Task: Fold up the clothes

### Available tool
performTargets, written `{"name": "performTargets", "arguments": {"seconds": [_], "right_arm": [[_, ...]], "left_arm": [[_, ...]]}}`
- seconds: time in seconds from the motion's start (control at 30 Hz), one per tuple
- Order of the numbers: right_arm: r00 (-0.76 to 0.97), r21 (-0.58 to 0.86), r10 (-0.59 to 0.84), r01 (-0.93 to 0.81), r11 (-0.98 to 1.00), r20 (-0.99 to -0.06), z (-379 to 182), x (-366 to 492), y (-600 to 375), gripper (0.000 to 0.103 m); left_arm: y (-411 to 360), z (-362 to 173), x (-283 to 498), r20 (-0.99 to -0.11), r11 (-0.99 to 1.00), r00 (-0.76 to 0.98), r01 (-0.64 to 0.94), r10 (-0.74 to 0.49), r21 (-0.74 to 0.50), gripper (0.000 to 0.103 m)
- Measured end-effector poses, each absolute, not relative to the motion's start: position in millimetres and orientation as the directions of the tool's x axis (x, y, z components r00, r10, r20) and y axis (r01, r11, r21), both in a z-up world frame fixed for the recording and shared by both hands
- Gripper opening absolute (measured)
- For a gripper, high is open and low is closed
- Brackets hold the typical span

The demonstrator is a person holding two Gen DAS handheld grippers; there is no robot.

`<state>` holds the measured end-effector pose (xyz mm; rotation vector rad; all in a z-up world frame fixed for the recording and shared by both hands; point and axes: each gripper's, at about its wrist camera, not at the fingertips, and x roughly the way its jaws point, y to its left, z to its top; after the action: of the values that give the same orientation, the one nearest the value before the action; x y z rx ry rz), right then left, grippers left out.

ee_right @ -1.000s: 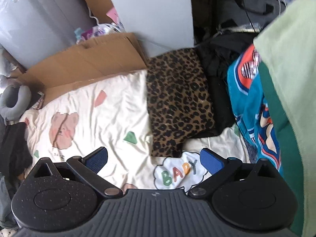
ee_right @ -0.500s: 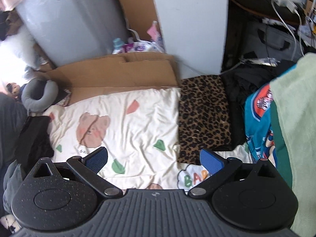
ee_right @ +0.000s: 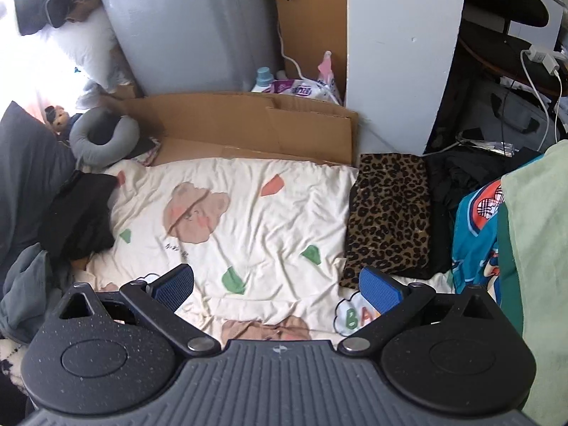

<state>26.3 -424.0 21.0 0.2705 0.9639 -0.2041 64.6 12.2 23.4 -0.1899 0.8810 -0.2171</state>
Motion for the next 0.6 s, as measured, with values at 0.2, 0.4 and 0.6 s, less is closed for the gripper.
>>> {"name": "performTargets", "arguments": {"seconds": [0.2,0.4,0.6], "right_arm": [[0.579,0.143,-0.031,0.251,0.957,-0.815,23.2,10.4,-405.7,0.102],[0.578,0.122,-0.026,0.217,0.969,-0.816,16.6,-1.1,-386.6,0.102],[0.568,0.093,-0.045,0.212,0.973,-0.822,3.5,-13.9,-364.4,0.102]], "left_arm": [[9.7,9.9,51.1,-0.748,0.955,0.613,0.038,-0.256,-0.295,0.103],[-10.4,0.7,36.9,-0.759,0.967,0.612,0.046,-0.225,-0.249,0.103],[-29.0,-3.3,22.0,-0.756,0.978,0.624,0.065,-0.195,-0.199,0.103]]}}
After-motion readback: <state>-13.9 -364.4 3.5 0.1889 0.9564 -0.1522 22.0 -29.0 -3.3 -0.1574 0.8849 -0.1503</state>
